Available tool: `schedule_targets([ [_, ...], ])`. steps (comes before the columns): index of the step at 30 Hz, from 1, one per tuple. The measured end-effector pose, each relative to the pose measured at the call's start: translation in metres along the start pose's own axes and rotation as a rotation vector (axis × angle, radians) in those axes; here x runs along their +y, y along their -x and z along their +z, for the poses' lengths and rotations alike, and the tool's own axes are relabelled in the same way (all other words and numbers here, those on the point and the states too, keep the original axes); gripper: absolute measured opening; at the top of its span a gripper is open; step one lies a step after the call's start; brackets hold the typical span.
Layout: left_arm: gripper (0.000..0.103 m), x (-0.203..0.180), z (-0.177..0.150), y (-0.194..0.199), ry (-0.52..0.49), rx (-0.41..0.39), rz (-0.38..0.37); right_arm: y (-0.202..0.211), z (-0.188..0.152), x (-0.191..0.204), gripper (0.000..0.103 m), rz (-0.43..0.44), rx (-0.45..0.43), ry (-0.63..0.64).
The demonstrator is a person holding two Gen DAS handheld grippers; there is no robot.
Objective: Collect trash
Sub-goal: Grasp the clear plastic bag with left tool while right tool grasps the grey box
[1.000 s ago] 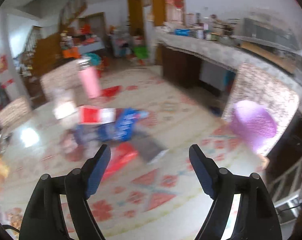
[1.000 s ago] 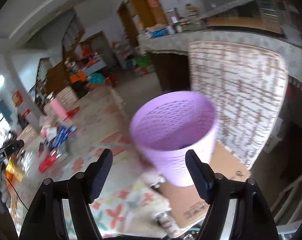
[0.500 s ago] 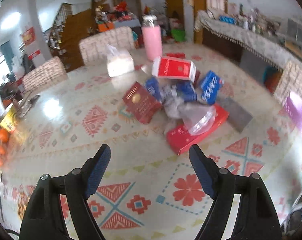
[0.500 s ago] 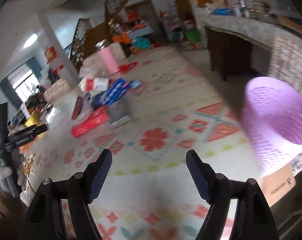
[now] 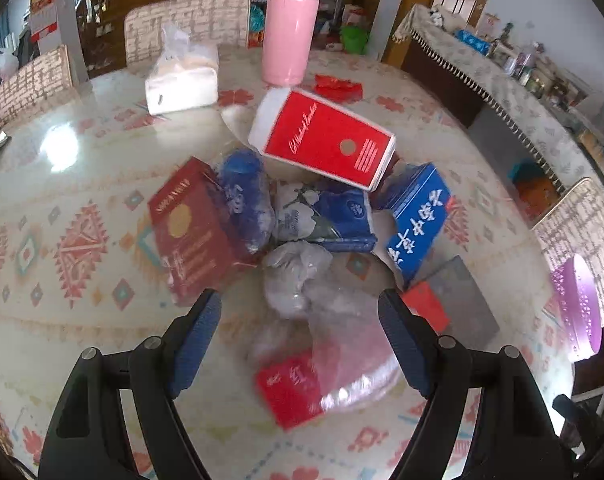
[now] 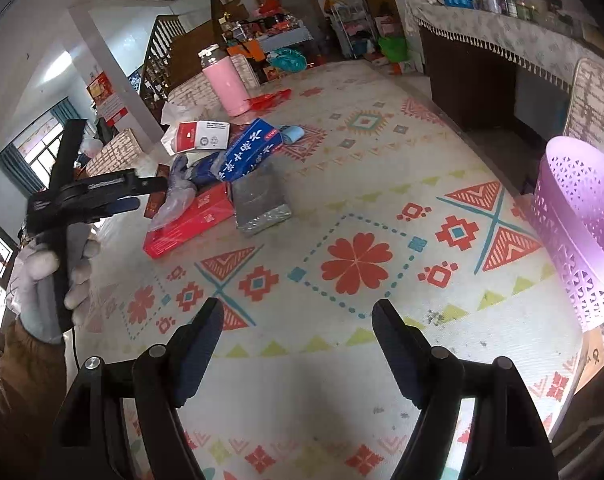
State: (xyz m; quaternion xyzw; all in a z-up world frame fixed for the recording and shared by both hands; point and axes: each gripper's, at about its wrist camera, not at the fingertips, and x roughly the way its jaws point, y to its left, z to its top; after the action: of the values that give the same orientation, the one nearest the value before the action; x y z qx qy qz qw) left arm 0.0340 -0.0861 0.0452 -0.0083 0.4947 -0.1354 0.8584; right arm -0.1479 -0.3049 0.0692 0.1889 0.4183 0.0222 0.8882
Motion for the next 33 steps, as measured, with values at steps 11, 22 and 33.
schedule_targets([
  [11,0.013,0.000,-0.016,0.005,0.017,0.030,-0.073,-0.036,0.027,0.020,0.081,0.035,0.037,0.059],
  [22,0.013,0.017,-0.052,0.070,-0.037,-0.092,-0.071,-0.120,0.070,0.054,0.081,-0.089,0.110,0.198],
  [33,0.013,0.016,-0.070,0.096,-0.076,-0.136,-0.055,-0.128,0.070,0.073,0.059,-0.167,0.080,0.271],
])
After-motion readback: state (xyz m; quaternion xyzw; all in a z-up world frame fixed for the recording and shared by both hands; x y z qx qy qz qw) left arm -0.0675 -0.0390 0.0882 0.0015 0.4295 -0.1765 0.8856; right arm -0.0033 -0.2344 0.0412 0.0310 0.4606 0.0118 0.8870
